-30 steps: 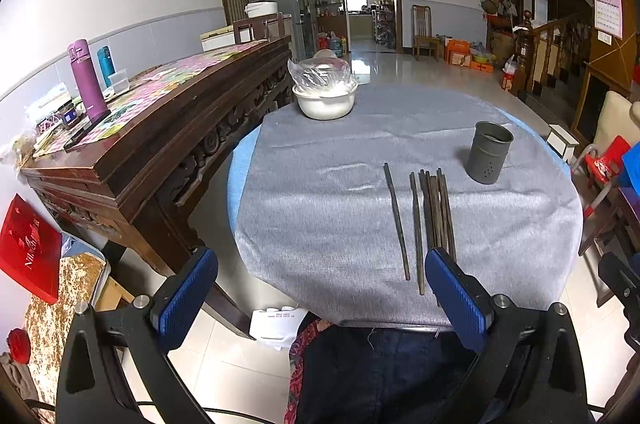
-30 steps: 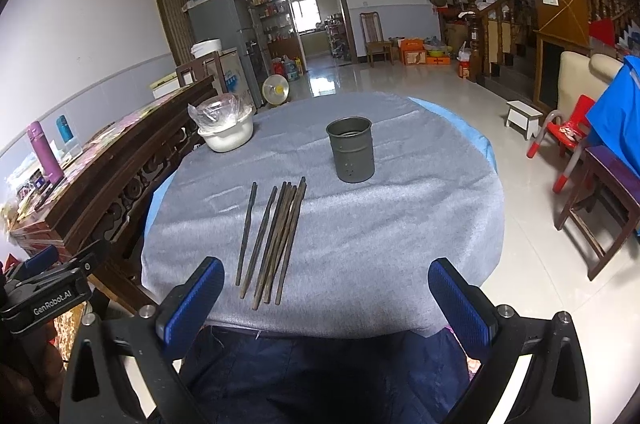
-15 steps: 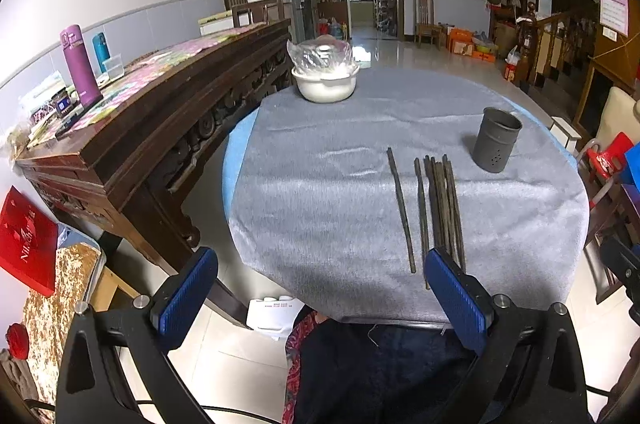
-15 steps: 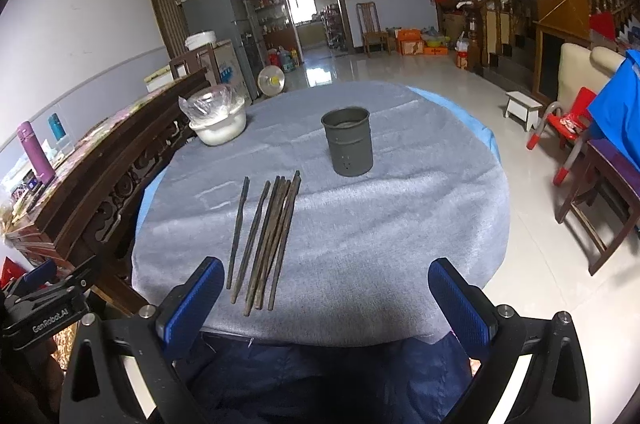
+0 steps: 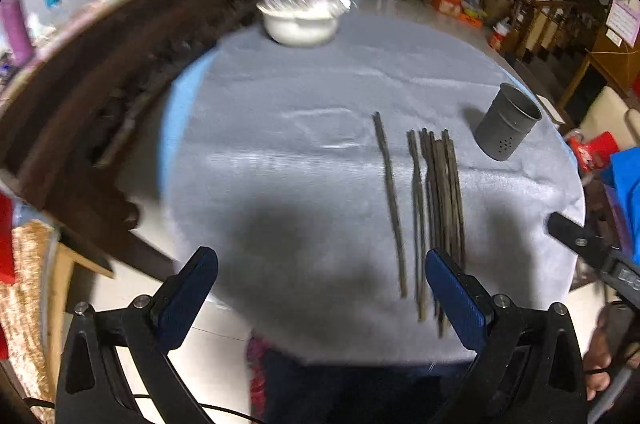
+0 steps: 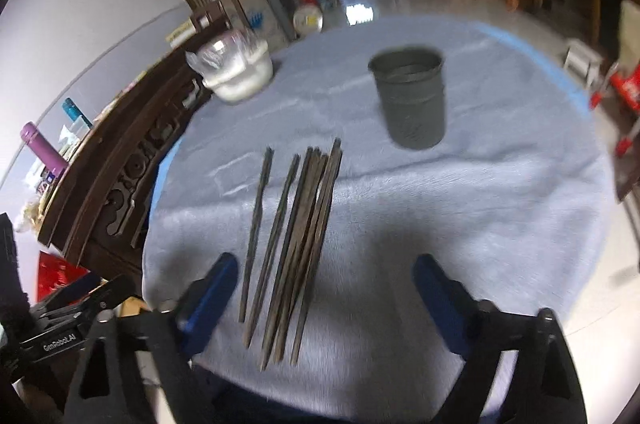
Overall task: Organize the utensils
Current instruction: 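Lower the right tool and close it on one dark rod while the left tool grasps another rod, then lift the held rods upright with both tools and carry them over the grey cup, then open both tools to drop the rods into the grey cup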
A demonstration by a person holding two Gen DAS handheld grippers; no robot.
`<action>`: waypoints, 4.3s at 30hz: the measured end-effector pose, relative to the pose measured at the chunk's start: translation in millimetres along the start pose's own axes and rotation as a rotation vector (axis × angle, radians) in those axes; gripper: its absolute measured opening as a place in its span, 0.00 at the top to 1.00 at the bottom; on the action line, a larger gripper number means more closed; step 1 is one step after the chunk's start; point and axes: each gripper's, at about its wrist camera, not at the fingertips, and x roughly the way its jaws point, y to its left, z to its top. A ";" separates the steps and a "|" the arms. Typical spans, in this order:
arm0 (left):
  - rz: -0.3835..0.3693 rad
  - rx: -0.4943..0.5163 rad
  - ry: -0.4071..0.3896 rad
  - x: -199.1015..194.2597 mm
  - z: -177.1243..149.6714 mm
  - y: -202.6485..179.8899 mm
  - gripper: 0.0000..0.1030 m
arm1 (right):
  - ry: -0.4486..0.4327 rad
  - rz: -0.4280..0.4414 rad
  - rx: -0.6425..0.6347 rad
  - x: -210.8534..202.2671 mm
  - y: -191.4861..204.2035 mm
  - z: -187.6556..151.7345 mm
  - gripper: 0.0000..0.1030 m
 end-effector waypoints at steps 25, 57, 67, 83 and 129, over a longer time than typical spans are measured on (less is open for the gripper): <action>-0.200 -0.010 0.335 134.6 34.8 -47.0 0.83 | 0.299 0.054 0.132 135.2 -16.8 27.6 0.85; -0.189 -0.055 0.414 144.4 61.2 -31.1 0.75 | 0.346 -0.141 0.071 149.8 -28.1 68.7 0.90; -0.200 -0.042 0.293 133.5 79.7 -45.2 0.94 | 0.198 -0.003 0.020 104.1 -22.8 75.7 0.94; -0.313 0.142 -0.101 -21.6 143.0 -114.5 0.94 | -0.258 0.163 0.044 -43.2 -35.5 129.0 0.94; -0.176 0.038 -0.059 12.5 101.9 -73.7 0.50 | -0.335 0.142 0.379 -73.9 -112.9 81.6 0.24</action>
